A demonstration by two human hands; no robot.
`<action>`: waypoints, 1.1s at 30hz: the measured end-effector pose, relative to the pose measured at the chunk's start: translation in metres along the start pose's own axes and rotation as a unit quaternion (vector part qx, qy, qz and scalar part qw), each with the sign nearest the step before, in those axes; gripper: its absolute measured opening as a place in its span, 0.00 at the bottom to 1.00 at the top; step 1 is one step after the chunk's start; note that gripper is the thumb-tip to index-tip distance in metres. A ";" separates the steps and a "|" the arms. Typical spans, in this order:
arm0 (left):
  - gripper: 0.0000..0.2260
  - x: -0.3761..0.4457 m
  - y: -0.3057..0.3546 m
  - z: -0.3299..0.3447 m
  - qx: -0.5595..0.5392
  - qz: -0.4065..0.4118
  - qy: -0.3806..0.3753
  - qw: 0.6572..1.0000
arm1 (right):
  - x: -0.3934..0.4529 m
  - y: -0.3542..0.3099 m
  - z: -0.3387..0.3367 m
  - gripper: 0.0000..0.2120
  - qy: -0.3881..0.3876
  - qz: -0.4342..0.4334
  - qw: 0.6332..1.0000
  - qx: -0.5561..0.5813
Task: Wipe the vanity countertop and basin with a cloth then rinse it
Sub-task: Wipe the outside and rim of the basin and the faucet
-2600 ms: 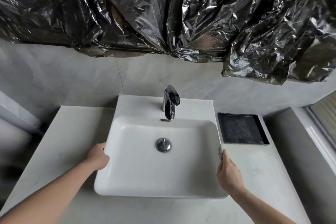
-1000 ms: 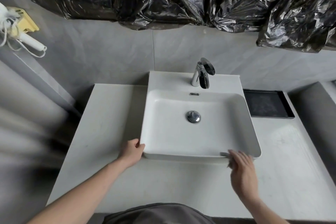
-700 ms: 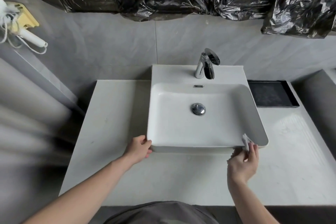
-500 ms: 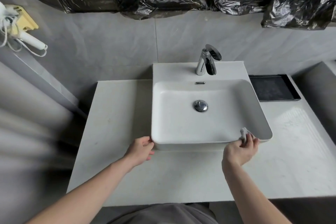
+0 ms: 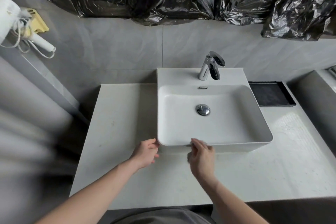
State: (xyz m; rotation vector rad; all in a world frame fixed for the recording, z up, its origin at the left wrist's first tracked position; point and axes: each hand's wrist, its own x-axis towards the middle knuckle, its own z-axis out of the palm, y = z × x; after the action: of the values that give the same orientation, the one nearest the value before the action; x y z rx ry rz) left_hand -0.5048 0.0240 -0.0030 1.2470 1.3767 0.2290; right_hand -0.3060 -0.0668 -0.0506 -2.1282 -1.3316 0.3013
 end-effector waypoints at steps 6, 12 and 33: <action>0.16 -0.004 -0.006 -0.005 0.007 0.010 0.040 0.999 | 0.003 -0.083 0.015 0.14 -0.211 0.025 0.971 0.112; 0.14 -0.015 -0.009 0.007 0.275 0.197 0.122 0.933 | 0.010 -0.057 0.007 0.22 -0.158 0.186 0.948 0.206; 0.18 0.013 -0.025 0.023 0.229 0.266 0.227 0.908 | 0.035 0.040 -0.065 0.19 -0.189 0.016 0.976 -0.105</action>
State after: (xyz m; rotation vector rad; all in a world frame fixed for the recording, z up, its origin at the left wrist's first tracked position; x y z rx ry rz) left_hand -0.4955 0.0115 -0.0355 2.0603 1.5000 0.6343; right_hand -0.2281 -0.0726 -0.0189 -2.3515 -1.6026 0.6277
